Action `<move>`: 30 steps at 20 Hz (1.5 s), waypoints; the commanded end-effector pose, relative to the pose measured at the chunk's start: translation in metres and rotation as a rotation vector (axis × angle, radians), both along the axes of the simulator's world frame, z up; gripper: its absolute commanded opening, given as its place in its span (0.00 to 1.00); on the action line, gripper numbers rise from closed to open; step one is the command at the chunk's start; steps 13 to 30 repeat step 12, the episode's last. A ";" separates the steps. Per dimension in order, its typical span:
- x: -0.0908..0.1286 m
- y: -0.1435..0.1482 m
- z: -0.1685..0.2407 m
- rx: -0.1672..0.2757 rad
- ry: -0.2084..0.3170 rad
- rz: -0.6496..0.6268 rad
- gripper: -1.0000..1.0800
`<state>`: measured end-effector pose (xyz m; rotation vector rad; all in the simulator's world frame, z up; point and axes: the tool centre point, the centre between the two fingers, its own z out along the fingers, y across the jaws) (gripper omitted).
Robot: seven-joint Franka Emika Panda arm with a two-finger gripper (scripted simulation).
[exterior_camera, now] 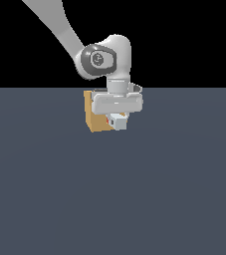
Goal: Insert the peg into the horizontal hole in a box.
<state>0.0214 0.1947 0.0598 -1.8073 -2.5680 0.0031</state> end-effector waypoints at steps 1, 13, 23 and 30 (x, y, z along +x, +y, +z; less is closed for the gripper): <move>-0.004 0.016 0.002 0.001 -0.004 -0.001 0.00; -0.005 0.024 0.003 0.001 -0.005 -0.001 0.00; -0.005 0.024 0.003 0.001 -0.005 -0.001 0.00; -0.005 0.024 0.003 0.001 -0.005 -0.001 0.00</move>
